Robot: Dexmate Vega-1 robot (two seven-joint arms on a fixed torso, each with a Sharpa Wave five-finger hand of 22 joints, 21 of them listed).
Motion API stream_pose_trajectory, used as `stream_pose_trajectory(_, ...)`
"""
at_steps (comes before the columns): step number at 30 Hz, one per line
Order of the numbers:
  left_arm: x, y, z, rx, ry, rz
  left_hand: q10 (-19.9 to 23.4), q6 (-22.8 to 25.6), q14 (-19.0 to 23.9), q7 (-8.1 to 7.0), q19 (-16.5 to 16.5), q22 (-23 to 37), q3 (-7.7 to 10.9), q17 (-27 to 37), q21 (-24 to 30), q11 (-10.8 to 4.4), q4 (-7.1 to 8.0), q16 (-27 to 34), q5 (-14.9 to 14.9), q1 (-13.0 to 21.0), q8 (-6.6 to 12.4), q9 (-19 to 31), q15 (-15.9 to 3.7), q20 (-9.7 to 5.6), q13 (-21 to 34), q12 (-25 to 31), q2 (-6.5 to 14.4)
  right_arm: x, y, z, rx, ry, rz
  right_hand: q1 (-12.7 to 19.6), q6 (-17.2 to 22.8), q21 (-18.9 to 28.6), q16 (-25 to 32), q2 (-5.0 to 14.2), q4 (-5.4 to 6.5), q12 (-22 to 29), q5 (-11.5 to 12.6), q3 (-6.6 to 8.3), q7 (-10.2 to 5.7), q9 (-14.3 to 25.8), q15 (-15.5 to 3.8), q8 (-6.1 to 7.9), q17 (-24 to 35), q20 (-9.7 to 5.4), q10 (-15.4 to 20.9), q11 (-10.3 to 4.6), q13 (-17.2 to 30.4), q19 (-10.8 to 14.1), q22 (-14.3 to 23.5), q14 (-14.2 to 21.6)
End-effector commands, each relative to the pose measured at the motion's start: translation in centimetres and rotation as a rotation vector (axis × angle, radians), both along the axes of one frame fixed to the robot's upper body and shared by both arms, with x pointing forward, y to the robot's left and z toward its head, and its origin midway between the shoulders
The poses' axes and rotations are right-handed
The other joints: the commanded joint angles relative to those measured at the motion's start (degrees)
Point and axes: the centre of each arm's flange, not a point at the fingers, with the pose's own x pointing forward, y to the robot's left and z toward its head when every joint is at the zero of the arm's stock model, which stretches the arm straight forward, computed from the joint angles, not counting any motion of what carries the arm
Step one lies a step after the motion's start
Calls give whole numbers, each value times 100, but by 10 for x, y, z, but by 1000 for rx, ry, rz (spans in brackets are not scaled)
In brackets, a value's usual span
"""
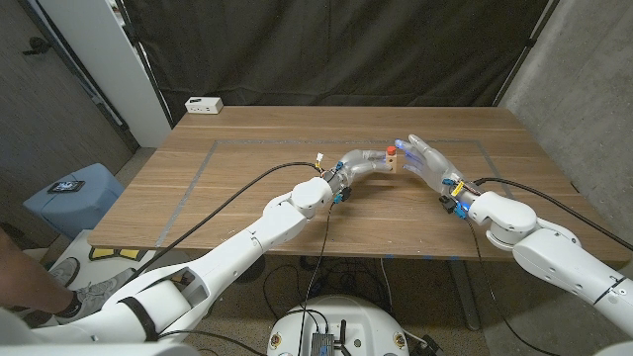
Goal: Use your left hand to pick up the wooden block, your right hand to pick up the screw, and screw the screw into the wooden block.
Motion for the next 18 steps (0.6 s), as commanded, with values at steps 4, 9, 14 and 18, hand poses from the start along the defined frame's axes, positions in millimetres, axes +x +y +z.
stream_pose_trajectory(4,1,0,-1,-6,2,0,90,73,28,17,33,19,21,1,23,-1,4,16,15,-8,53,23,-279,11,29,54,30,4,6,1,-15,5,23,32,-32,26,-5,-14,17,-9,24,44,-19,16,48,12,2,12,-1109,28,9,-49,32,-1100)
stream_pose_trajectory(9,1,0,-1,-7,2,0,100,85,28,13,37,19,23,0,25,0,0,15,12,-2,57,23,-280,15,28,56,27,4,7,1,-17,10,26,31,-16,27,-4,-11,18,-6,23,48,-37,16,49,22,2,10,-1105,25,9,-49,32,-1097)
stream_pose_trajectory(14,1,0,-1,-7,1,2,118,112,40,22,41,19,25,-2,26,0,-2,16,8,0,66,23,-282,7,28,63,19,4,8,0,-18,11,31,30,-19,29,-3,-10,18,-3,22,50,-51,16,50,23,1,11,-1099,20,9,-45,32,-1095)
stream_pose_trajectory(18,2,1,-1,-7,4,2,145,122,46,30,40,19,31,-4,26,9,-3,14,6,4,69,23,-279,11,29,74,20,4,8,0,-18,13,30,31,-23,28,-3,-10,17,-3,21,52,-60,16,51,23,1,20,-1098,17,8,-48,32,-1093)
